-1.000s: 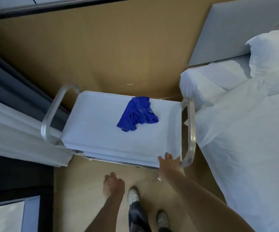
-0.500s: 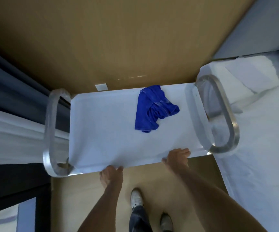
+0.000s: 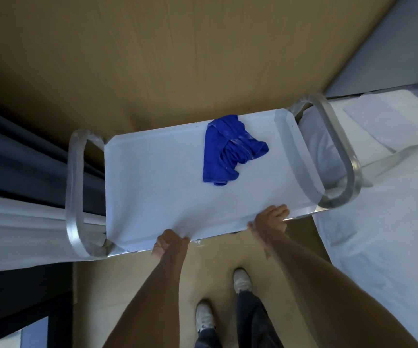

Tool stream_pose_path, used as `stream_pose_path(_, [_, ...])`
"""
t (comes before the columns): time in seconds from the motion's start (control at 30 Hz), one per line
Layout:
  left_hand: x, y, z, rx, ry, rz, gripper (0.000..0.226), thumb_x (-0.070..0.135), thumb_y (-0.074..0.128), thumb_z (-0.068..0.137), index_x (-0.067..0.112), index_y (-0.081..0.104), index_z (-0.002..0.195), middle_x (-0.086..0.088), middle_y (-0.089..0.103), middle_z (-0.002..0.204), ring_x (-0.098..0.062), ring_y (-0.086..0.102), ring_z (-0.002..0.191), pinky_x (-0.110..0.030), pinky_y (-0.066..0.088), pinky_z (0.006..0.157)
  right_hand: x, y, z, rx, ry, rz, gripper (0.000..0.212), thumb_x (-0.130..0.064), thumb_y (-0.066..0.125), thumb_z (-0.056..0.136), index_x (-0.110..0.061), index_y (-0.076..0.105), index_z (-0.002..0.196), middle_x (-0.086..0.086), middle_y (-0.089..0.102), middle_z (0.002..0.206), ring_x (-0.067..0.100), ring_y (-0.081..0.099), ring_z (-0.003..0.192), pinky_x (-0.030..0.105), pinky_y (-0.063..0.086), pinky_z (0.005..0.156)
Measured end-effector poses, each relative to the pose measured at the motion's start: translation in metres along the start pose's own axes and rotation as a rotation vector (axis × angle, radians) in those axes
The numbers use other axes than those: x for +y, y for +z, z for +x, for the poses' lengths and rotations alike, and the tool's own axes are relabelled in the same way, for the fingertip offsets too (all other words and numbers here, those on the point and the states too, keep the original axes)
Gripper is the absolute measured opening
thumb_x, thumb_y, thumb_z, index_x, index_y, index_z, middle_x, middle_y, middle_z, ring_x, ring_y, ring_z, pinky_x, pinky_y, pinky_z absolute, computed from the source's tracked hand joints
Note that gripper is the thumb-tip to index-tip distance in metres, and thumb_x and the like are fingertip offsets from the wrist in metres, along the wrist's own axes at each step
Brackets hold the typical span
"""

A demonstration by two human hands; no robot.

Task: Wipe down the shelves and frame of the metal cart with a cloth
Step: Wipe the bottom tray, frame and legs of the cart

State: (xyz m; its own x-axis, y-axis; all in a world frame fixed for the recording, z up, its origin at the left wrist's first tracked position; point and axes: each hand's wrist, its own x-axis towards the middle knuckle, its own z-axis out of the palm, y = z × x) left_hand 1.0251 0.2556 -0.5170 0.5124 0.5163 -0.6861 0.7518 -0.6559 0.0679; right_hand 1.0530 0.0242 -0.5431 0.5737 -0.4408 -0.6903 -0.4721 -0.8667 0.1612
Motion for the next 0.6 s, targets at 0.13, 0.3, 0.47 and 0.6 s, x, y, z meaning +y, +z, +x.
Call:
stream_pose_path(0.13, [0.029,0.003,0.006,0.038,-0.021,-0.018,0.03,0.043,0.07,0.084,0.016,0.069,0.096,-0.008,0.071,0.105,-0.029,0.066,0.1,-0.032,0.05,0.087,-0.009,-0.031,0.03,-0.035,-0.015,-0.001,0.093,-0.046,0.045,0.101,0.016,-0.005,0.148,0.041,-0.008,0.155,0.054,-0.001,0.146,0.051,0.028,0.117])
stream_pose_path(0.3, [0.059,-0.002,0.017,0.069,-0.072,-0.07,0.037,0.041,0.071,0.085,0.01,0.07,0.105,-0.012,0.07,0.113,-0.031,0.063,0.109,-0.033,0.047,0.09,-0.022,-0.049,0.069,-0.009,-0.065,-0.002,0.084,-0.041,0.037,0.104,0.019,-0.002,0.147,0.045,-0.003,0.152,0.059,0.002,0.143,0.056,0.026,0.116])
stream_pose_path(0.47, [0.078,-0.008,0.025,0.107,-0.102,-0.11,0.038,0.041,0.071,0.084,0.008,0.069,0.102,-0.014,0.07,0.111,-0.03,0.064,0.107,-0.032,0.047,0.086,-0.037,-0.052,0.097,0.009,-0.086,-0.028,0.067,-0.034,0.032,0.104,0.015,0.018,0.148,0.054,0.012,0.144,0.076,0.01,0.129,0.08,0.011,0.103])
stream_pose_path(0.6, [0.094,-0.016,0.029,0.078,-0.131,-0.149,0.04,0.039,0.073,0.084,0.004,0.068,0.103,-0.017,0.07,0.11,-0.033,0.065,0.104,-0.032,0.045,0.08,-0.036,-0.069,0.089,0.024,-0.143,-0.161,0.071,-0.037,0.027,0.107,0.02,0.011,0.146,0.051,0.015,0.146,0.071,0.012,0.134,0.074,0.012,0.11])
